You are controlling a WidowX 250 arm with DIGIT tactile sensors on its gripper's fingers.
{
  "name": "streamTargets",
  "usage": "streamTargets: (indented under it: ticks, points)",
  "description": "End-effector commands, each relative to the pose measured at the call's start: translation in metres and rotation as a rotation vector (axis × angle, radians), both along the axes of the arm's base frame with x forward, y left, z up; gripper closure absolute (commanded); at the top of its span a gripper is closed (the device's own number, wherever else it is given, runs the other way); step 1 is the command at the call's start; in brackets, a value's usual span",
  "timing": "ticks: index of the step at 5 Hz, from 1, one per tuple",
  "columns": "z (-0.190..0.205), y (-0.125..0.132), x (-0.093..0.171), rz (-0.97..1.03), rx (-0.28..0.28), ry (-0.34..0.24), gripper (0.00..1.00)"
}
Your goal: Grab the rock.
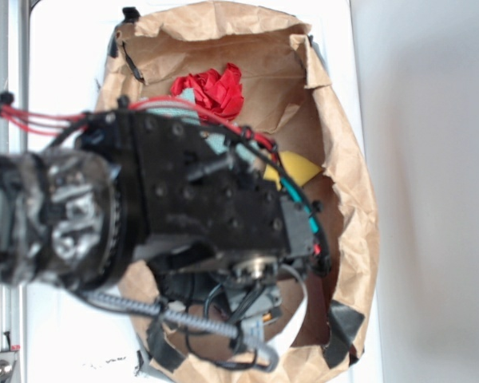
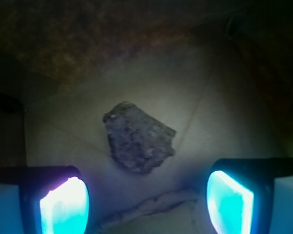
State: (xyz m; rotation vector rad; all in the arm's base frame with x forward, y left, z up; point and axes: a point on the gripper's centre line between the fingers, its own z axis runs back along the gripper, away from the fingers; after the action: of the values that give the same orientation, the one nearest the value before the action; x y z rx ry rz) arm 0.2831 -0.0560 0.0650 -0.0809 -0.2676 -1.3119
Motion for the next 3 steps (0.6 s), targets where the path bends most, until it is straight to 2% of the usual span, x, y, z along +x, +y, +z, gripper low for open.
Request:
streamTargets:
  ticks: [1,2,3]
  points:
    - [0.005,-0.015,-0.004,-0.051,0.018,-0.043,0.0]
    - [0.001,-0.018,-0.002,-0.052,0.014,-0.05,0.0]
    - [-0.006,-0.024,0.001,-0.059,0.012,-0.034,0.0]
